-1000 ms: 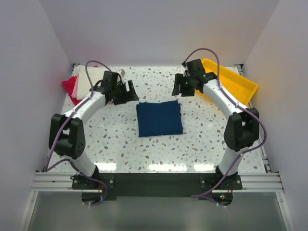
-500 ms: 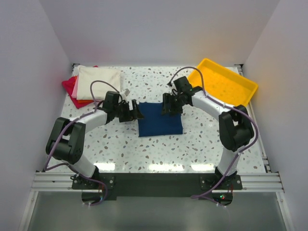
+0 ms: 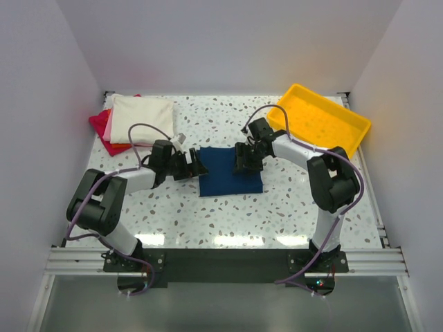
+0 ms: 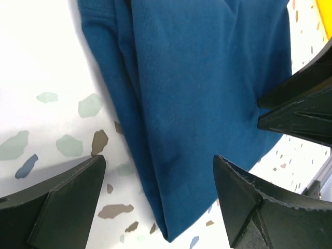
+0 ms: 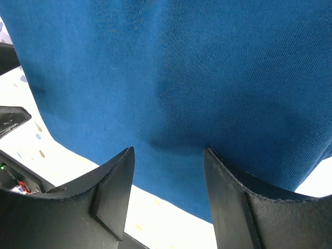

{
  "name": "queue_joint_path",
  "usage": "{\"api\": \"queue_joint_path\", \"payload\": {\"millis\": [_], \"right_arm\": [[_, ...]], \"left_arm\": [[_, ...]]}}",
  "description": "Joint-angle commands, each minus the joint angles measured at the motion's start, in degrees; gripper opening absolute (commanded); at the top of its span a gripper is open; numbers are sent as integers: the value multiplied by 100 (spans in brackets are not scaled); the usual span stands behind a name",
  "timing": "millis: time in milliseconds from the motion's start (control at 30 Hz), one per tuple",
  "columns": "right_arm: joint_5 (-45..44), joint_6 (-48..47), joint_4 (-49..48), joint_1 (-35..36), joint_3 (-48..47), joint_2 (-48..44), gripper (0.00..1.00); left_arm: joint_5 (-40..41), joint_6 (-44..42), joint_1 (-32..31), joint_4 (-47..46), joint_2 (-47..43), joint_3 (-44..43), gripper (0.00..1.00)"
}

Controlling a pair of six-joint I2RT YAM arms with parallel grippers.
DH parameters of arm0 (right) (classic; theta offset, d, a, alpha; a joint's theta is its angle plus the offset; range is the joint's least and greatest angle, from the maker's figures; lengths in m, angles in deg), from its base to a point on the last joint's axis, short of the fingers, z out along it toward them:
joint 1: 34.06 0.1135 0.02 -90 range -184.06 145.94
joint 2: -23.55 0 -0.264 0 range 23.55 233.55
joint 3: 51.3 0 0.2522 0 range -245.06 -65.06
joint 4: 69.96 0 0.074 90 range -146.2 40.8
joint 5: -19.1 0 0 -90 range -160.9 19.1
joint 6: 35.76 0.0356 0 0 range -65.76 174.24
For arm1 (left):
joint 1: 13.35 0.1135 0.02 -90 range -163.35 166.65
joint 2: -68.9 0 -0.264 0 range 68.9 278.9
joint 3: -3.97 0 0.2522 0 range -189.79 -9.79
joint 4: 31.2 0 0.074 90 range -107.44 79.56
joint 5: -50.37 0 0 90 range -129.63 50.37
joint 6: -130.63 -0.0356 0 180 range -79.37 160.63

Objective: Fold and stack the t-shirts
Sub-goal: Neatly place the folded tshirt to the corner

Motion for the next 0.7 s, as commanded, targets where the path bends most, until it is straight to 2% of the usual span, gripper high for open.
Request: {"api": "queue_joint_path", "payload": {"millis": [0, 200, 667], "right_arm": [[-66, 73, -201, 2, 56, -42, 59], [-110, 73, -157, 2, 82, -60, 59], [-189, 82, -69, 2, 39, -121, 59]], "left_arm": [[107, 326, -59, -982, 135, 267, 90], [37, 661, -59, -2090, 329, 733, 90], [54, 784, -59, -3067, 1155, 980, 90]]}}
